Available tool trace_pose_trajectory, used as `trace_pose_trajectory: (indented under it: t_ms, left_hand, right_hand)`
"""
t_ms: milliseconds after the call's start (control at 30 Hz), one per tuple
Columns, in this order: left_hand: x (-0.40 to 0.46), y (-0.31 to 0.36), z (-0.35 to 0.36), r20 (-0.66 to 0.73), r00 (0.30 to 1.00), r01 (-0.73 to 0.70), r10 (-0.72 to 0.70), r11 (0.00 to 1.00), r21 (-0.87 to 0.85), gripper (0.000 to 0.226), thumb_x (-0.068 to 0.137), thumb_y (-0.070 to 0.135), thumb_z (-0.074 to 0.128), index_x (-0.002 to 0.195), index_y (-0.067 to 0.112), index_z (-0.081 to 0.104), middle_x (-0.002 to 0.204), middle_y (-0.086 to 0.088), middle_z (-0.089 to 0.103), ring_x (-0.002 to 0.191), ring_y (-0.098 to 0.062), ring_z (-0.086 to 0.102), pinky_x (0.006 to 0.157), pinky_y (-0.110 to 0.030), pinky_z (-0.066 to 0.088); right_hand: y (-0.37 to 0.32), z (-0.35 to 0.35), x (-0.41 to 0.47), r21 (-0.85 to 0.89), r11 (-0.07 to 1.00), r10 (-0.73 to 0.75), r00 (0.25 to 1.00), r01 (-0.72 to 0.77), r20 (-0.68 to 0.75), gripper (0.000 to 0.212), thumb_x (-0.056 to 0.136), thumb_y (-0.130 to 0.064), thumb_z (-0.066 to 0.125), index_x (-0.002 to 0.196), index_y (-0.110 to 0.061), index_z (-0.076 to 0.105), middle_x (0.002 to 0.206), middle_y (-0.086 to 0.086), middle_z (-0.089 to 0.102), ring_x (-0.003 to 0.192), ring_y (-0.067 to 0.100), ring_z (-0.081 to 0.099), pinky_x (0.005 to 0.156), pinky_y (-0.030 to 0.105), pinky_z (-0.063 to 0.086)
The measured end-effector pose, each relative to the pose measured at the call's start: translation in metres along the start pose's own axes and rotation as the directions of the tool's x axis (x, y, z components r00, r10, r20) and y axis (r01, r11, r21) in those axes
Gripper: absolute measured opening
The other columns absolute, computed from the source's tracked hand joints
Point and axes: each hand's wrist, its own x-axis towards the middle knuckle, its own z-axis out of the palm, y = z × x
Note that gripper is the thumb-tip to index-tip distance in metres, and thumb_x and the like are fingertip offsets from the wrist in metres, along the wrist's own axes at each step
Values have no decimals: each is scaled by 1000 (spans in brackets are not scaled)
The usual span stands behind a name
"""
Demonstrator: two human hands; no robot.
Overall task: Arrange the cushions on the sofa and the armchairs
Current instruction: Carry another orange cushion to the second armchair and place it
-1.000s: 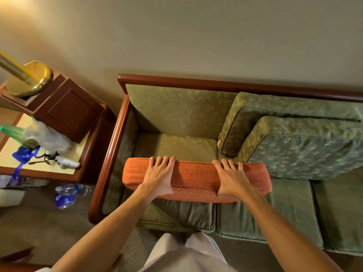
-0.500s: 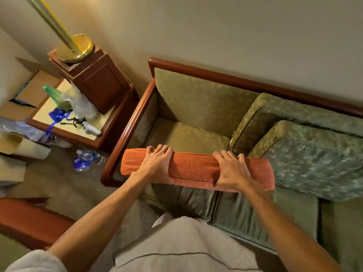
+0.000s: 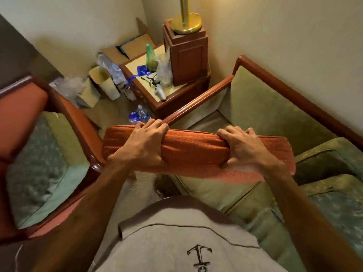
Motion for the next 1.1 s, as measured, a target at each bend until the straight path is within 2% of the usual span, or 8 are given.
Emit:
trace_pose_trajectory:
  t_ms: [133,333,500,633,733,833,1000,1100]
  left_hand:
    - [-60,-30,-13,-56,987,150,-152,988,-29,90,44,69,73,121,28,49,113,9,51,108,-15,44,100,-47,36]
    - [-164,-72,-35,-120,923,357,-367,929,-92,88,46,65,77,122,29,50,113,9,50,104,-12,43,100,-38,33]
    - [-271,-123,-54,-173,851,468,-495,866,-177,90,48,58,91,125,29,53,113,10,51,95,-6,37,84,-26,26]
    - [-341,-170,-64,-197,812,519,-549,835,-185,91,48,59,92,124,28,54,116,8,54,102,-8,43,91,-31,30]
    - [-390,-211,-66,-208,785,559,-584,812,-168,93,44,62,91,123,24,58,114,7,57,106,-15,49,98,-37,35]
    - [-433,-254,-70,-238,743,602,-625,780,-169,95,38,69,84,118,24,60,109,7,60,103,-17,53,95,-44,42]
    - [-490,-314,-87,-306,685,616,-661,750,-242,87,40,74,80,112,30,60,105,13,59,96,-12,55,91,-43,46]
    - [-516,-353,-94,-319,644,647,-695,718,-257,91,37,76,78,113,29,60,100,13,55,90,-12,51,86,-42,46]
  right_hand:
    - [-48,-16,27,-60,987,-152,988,152,0,82,47,-65,60,121,-34,44,108,-8,49,108,20,49,89,44,34]
    - [-149,-38,57,-86,921,-380,925,379,5,85,47,-74,56,124,-41,43,114,-13,52,111,16,49,89,42,34]
    - [-265,-47,76,-124,852,-510,860,509,30,91,48,-77,60,130,-39,44,114,-11,54,102,11,43,90,38,34]
    - [-354,-53,89,-134,808,-572,818,574,61,84,50,-76,62,123,-37,50,107,-12,55,96,10,47,82,34,28]
    - [-424,-50,104,-142,772,-610,785,620,110,80,50,-69,77,119,-37,51,105,-13,54,94,8,45,80,33,27]
    - [-487,-51,117,-133,739,-649,750,661,123,78,51,-61,86,117,-36,51,103,-13,53,88,3,39,79,32,27]
    - [-578,-66,150,-101,679,-715,686,727,135,73,56,-56,87,118,-38,51,101,-22,50,95,9,49,83,31,30]
    - [-630,-72,179,-93,637,-749,643,765,158,76,56,-59,85,121,-44,49,106,-24,51,89,-1,44,79,26,33]
